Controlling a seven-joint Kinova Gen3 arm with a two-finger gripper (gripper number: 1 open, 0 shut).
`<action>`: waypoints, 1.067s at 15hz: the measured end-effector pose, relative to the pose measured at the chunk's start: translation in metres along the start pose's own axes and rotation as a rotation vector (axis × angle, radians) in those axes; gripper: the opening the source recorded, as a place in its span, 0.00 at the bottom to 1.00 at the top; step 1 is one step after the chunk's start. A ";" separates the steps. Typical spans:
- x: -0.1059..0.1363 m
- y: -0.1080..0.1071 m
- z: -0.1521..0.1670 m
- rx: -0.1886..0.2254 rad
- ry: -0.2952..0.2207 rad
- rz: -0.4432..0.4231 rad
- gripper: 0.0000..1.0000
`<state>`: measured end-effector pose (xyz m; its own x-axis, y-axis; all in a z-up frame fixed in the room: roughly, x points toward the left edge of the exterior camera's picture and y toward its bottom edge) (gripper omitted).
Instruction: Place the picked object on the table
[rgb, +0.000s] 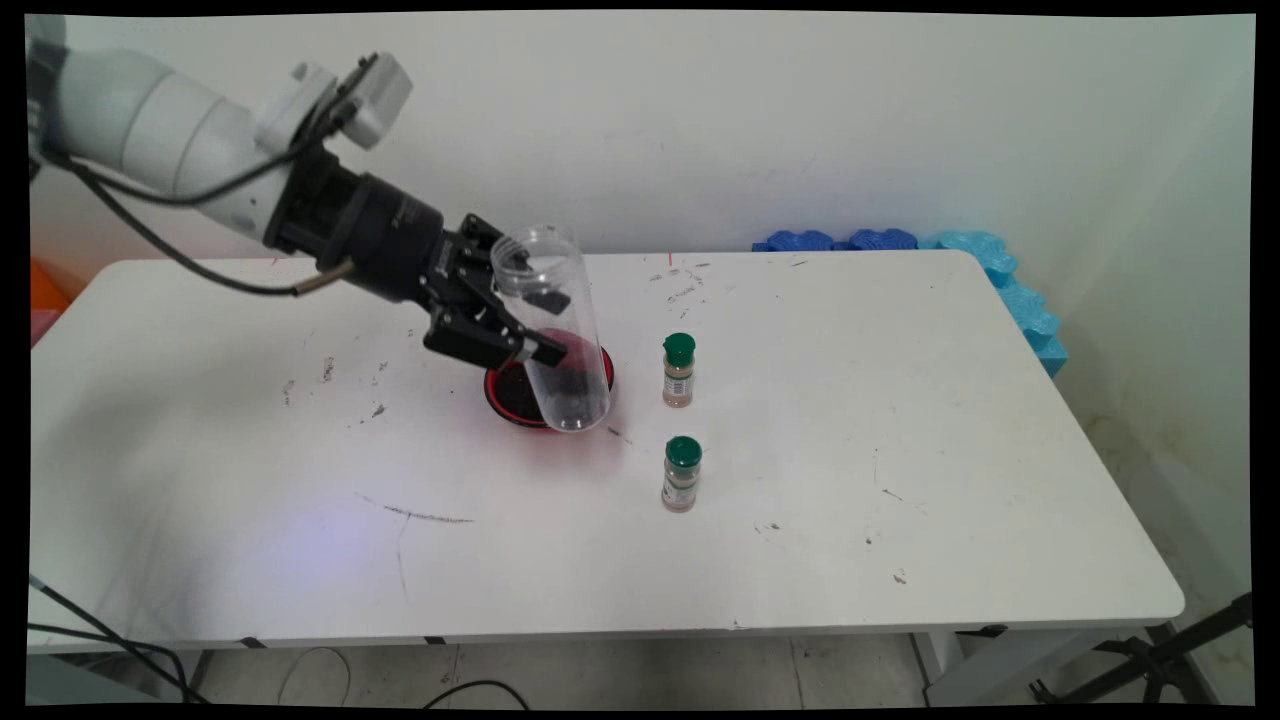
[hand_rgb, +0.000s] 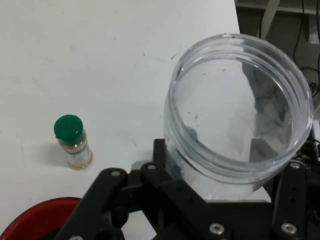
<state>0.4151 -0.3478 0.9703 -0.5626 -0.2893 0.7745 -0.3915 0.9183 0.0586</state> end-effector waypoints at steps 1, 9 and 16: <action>-0.003 0.001 0.002 0.002 -0.001 0.006 0.00; -0.033 0.008 0.024 0.024 -0.022 0.025 0.00; -0.065 0.015 0.046 0.030 -0.038 0.008 0.00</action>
<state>0.4120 -0.3273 0.8916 -0.5930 -0.2926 0.7501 -0.4082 0.9123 0.0332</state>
